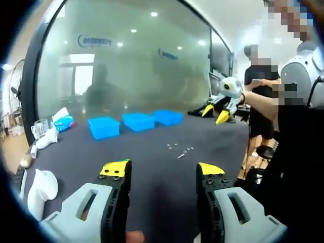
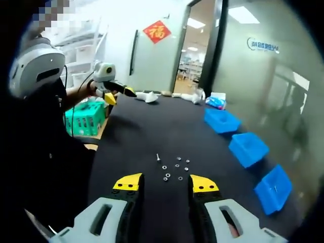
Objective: Sort the screws, nuts, and washers into the corresponding bins
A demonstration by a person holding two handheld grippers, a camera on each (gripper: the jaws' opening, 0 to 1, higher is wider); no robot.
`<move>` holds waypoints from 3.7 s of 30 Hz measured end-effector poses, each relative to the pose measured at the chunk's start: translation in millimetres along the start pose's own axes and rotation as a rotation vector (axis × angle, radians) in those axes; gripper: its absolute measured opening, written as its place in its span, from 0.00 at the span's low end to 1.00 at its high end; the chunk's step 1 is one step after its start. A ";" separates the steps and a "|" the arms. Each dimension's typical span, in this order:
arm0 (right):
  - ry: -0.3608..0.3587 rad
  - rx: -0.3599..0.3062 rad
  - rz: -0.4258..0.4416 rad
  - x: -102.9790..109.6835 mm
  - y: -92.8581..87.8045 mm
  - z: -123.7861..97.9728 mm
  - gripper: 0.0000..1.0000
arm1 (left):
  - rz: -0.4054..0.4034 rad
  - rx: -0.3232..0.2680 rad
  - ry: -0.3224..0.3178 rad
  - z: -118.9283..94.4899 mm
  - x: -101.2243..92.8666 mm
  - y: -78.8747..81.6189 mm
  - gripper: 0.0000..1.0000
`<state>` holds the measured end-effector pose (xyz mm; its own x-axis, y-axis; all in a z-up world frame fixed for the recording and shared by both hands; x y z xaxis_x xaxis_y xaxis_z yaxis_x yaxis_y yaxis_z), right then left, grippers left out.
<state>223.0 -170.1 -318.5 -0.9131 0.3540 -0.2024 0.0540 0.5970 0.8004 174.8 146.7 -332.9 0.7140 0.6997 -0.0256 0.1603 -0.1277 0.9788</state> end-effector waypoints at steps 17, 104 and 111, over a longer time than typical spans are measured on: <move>0.179 0.262 -0.075 4.1 20.7 85.8 0.25 | -0.034 -0.006 0.017 -8.7 7.2 -11.0 0.50; -0.418 -0.255 0.234 -2.2 -4.4 -22.8 0.01 | -0.024 -0.057 -0.016 9.7 -4.2 10.4 0.50; -0.631 -0.352 0.276 -4.5 -12.9 -55.6 0.01 | -0.020 -0.062 -0.012 11.3 -6.6 14.2 0.50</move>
<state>204.0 -219.4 -296.6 -0.4764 0.8630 -0.1682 0.0179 0.2008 0.9795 180.1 132.3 -321.1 0.7192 0.6931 -0.0478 0.1328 -0.0696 0.9887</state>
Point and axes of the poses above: the point that each gripper's makers call its tool centre point, and the gripper's own axes: z roughly forward along the fingers, x roughly to its left, y roughly out of its top, the point moved 4 cm from there along -z, roughly backward along the fingers, and after that the axes turned 2 degrees about x, right-handed, at the moved point
